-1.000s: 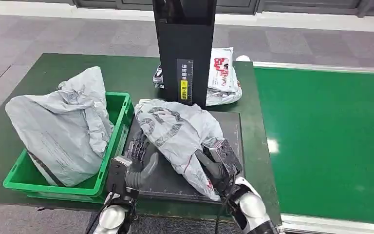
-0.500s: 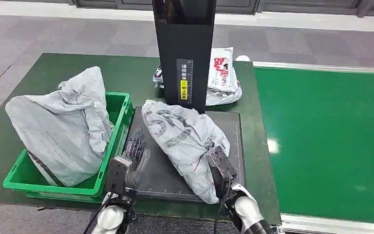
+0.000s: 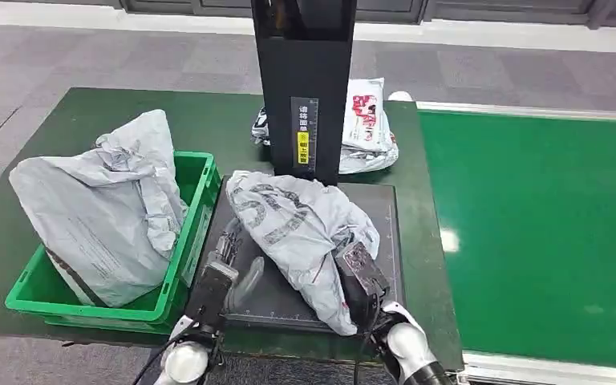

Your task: Moved the parcel from conveyor to table for the left to box.

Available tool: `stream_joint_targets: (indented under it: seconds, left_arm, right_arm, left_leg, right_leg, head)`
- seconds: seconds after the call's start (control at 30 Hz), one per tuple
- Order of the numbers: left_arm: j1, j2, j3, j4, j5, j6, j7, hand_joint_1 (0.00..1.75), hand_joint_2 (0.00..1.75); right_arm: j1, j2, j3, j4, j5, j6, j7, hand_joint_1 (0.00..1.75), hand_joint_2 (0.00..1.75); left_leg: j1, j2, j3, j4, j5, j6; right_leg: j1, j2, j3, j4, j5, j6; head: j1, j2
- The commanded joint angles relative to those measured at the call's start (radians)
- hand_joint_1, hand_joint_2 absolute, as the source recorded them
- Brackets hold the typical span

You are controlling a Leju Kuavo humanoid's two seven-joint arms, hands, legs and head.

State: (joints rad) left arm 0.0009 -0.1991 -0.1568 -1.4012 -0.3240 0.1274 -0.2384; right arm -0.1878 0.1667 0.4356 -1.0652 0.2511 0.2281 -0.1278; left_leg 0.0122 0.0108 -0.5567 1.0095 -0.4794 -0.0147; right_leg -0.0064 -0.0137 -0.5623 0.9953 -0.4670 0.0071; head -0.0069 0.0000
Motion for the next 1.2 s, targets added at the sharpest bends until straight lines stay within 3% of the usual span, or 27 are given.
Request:
stream_joint_targets:
  seconds: [0.03, 0.07, 0.1, 0.17, 0.33, 0.77, 0.87, 1.0, 1.2]
  left_arm:
    - [0.030, 0.022, 0.007, -0.013, -0.084, 0.017, 0.034, 0.00, 1.75]
    - [0.037, 0.021, 0.010, -0.020, -0.092, 0.018, 0.035, 0.00, 1.75]
    - [0.044, 0.018, 0.013, -0.026, -0.099, 0.017, 0.035, 0.00, 1.75]
    - [0.048, 0.011, 0.018, -0.027, -0.121, 0.011, 0.029, 0.00, 1.75]
    - [0.050, 0.007, 0.015, -0.023, -0.152, -0.005, 0.027, 0.00, 1.75]
    - [0.010, 0.005, -0.008, 0.016, -0.231, 0.011, 0.036, 0.00, 1.75]
    - [-0.018, 0.031, -0.086, 0.010, -0.565, 0.142, 0.094, 0.00, 1.75]
    - [-0.020, 0.026, -0.088, 0.005, -0.571, 0.140, 0.100, 0.00, 1.75]
    - [-0.111, 0.044, -0.278, 0.009, -1.219, 0.224, 0.276, 0.00, 1.75]
  right_arm:
    - [0.065, -0.061, -0.065, -0.317, 0.066, -0.057, 0.022, 0.00, 1.75]
    - [0.083, -0.056, -0.083, -0.365, 0.054, -0.072, 0.003, 0.00, 1.75]
    - [0.100, -0.057, -0.095, -0.407, 0.043, -0.079, -0.016, 0.00, 0.00]
    - [0.144, -0.046, -0.136, -0.512, -0.042, -0.083, -0.107, 0.00, 0.00]
    - [0.235, -0.036, -0.193, -0.716, 0.006, -0.215, -0.145, 0.00, 0.00]
    - [0.279, -0.025, -0.222, -0.747, 0.023, -0.237, -0.150, 0.00, 0.00]
    - [0.304, -0.013, -0.253, -0.776, 0.021, -0.238, -0.152, 0.00, 0.00]
    - [0.306, -0.013, -0.256, -0.779, 0.020, -0.236, -0.154, 0.00, 0.00]
    - [0.288, 0.006, -0.310, -0.736, -0.045, -0.188, -0.168, 0.00, 0.00]
  left_leg:
    - [-0.001, -0.002, -0.002, 0.000, 0.001, 0.001]
    - [-0.001, -0.001, -0.001, -0.001, 0.001, 0.001]
    - [-0.001, -0.002, -0.001, -0.001, 0.001, 0.001]
    - [-0.001, -0.003, -0.002, -0.001, 0.001, 0.001]
    - [-0.001, -0.004, -0.003, 0.000, 0.001, 0.001]
    - [-0.001, -0.003, -0.001, -0.004, 0.003, 0.001]
    - [-0.001, -0.003, -0.002, -0.001, 0.001, 0.001]
    - [-0.001, -0.003, -0.002, -0.001, 0.001, 0.001]
    - [-0.002, -0.005, -0.003, -0.001, 0.002, 0.001]
  right_leg:
    - [-0.001, 0.000, -0.002, 0.000, 0.000, 0.000]
    - [-0.001, 0.001, -0.002, 0.000, 0.000, 0.000]
    - [-0.001, 0.001, -0.002, 0.000, 0.000, 0.000]
    - [-0.001, -0.001, -0.002, 0.000, 0.000, 0.000]
    - [-0.001, -0.002, -0.002, 0.000, 0.000, 0.000]
    - [-0.001, -0.001, -0.002, -0.003, 0.002, 0.000]
    - [-0.001, -0.003, -0.002, -0.001, 0.000, 0.000]
    - [-0.001, -0.002, -0.002, -0.001, 0.000, 0.000]
    - [-0.001, -0.004, -0.003, 0.000, 0.000, 0.000]
  head:
    - [0.000, 0.000]
    - [0.000, 0.000]
    - [0.000, 0.000]
    - [0.000, 0.000]
    - [0.000, 0.000]
    - [0.000, 0.000]
    - [0.000, 0.000]
    - [0.000, 0.000]
    - [0.000, 0.000]
